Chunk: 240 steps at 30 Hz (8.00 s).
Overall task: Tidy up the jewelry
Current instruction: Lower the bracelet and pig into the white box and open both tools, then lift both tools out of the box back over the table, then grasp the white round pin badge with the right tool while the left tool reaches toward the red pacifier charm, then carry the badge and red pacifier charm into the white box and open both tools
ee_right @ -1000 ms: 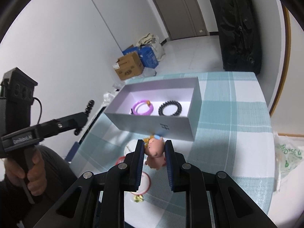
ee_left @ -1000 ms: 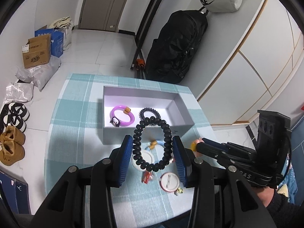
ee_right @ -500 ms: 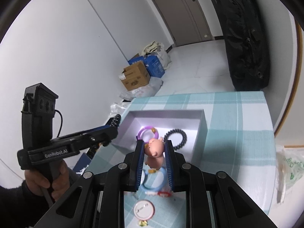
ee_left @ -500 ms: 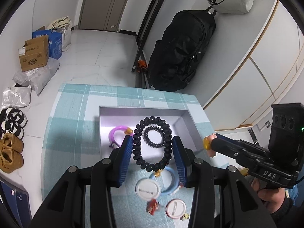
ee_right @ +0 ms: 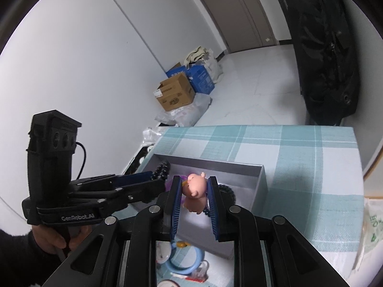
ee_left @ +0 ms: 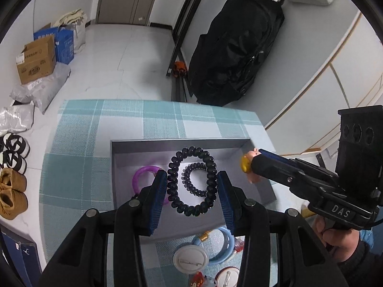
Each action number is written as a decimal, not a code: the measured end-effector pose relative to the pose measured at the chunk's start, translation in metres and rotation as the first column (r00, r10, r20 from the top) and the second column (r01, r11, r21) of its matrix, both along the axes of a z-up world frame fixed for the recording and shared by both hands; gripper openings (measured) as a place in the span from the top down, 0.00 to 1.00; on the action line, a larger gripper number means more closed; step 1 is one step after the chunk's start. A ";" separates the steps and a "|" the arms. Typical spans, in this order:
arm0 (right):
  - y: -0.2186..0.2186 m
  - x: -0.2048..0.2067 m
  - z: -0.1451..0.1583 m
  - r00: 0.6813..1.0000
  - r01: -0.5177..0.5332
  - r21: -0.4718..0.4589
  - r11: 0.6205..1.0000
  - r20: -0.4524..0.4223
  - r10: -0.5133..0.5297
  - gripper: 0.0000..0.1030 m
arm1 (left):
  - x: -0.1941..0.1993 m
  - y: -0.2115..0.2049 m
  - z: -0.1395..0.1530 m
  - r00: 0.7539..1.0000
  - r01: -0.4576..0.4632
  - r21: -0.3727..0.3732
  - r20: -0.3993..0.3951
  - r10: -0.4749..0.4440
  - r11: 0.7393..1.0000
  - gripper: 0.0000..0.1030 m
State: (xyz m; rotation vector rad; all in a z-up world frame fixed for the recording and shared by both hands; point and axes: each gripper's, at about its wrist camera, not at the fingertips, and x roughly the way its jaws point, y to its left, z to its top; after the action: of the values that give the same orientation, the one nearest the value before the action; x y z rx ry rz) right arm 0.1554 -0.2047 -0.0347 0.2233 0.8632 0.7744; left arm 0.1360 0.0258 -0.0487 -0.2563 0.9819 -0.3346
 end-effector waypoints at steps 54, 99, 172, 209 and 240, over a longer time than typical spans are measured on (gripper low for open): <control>-0.035 -0.047 0.018 0.990 0.128 0.024 0.992 0.064 -0.129 0.07 | -0.047 0.000 0.022 0.991 -0.074 0.072 0.117 0.065 0.995 0.30; 0.041 -0.141 -0.054 0.993 -0.087 -0.455 0.886 0.029 0.112 0.25 | -0.096 0.026 -0.022 0.980 -0.176 0.149 -0.070 0.187 0.973 0.22; -0.032 -0.101 0.002 0.994 0.108 -0.088 0.990 0.002 -0.108 0.59 | -0.102 -0.034 -0.016 0.996 0.084 0.121 -0.048 -0.079 0.989 0.76; -0.004 -0.044 0.018 0.999 0.049 0.028 0.998 -0.013 -0.049 0.59 | -0.035 -0.003 0.020 0.999 -0.019 -0.025 0.031 0.020 1.000 0.76; -0.006 0.008 -0.013 0.988 0.082 0.017 0.996 -0.135 -0.079 0.59 | 0.011 -0.004 -0.006 0.998 -0.041 -0.017 -0.050 0.040 0.999 0.76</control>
State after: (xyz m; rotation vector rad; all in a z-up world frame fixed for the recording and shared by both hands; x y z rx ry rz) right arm 0.1636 -0.2107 -0.0481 0.3319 0.9673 0.6998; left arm 0.1470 0.0219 -0.0542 -0.3016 1.0213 -0.3010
